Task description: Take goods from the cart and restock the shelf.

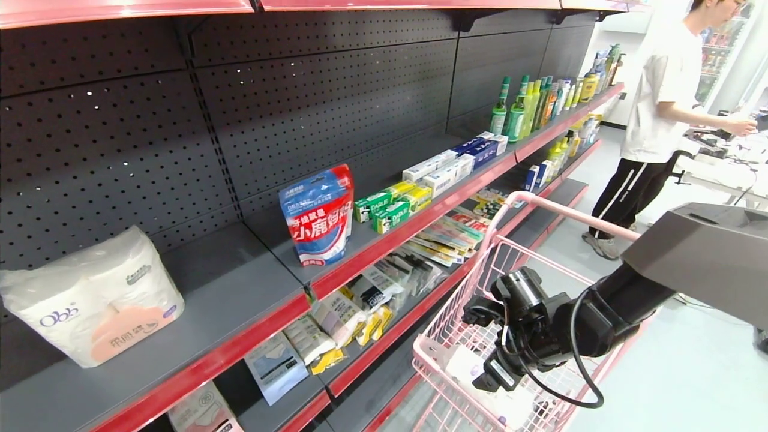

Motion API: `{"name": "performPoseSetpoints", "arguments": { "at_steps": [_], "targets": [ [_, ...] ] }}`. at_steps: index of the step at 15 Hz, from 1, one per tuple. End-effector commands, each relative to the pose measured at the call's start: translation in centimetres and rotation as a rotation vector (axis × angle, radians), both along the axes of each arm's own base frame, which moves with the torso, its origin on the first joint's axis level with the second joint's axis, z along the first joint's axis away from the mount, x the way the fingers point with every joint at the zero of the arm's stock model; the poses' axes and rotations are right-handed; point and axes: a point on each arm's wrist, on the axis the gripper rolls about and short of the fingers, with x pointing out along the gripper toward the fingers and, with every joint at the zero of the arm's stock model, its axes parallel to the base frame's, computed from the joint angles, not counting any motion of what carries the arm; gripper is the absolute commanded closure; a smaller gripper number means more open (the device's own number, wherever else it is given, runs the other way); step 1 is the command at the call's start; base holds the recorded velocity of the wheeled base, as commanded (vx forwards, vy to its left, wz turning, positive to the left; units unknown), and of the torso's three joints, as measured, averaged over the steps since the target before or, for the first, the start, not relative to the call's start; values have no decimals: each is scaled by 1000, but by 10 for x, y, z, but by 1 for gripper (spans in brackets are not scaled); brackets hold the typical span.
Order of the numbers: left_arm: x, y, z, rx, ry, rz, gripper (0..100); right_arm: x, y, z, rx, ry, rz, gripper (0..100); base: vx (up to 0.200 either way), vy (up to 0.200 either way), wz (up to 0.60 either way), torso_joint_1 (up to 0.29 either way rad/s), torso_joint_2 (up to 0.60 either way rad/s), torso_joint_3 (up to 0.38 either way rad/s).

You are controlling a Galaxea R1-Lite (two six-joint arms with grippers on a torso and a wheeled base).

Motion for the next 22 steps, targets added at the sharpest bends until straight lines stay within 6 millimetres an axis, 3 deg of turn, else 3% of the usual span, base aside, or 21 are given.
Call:
{"name": "performPoseSetpoints", "arguments": {
  "at_steps": [1,11,22],
  "targets": [
    [0,0,0,0,1,0,0,0,1,-5,-6,14,7,0,0,0,0,-115,242,129],
    [0,0,0,0,0,0,0,19,7,-16,13,2,72,0,0,0,0,-129,302,160],
    [0,0,0,0,0,2,0,30,8,-32,15,23,65,0,0,0,0,-2,7,4]
  ]
}}
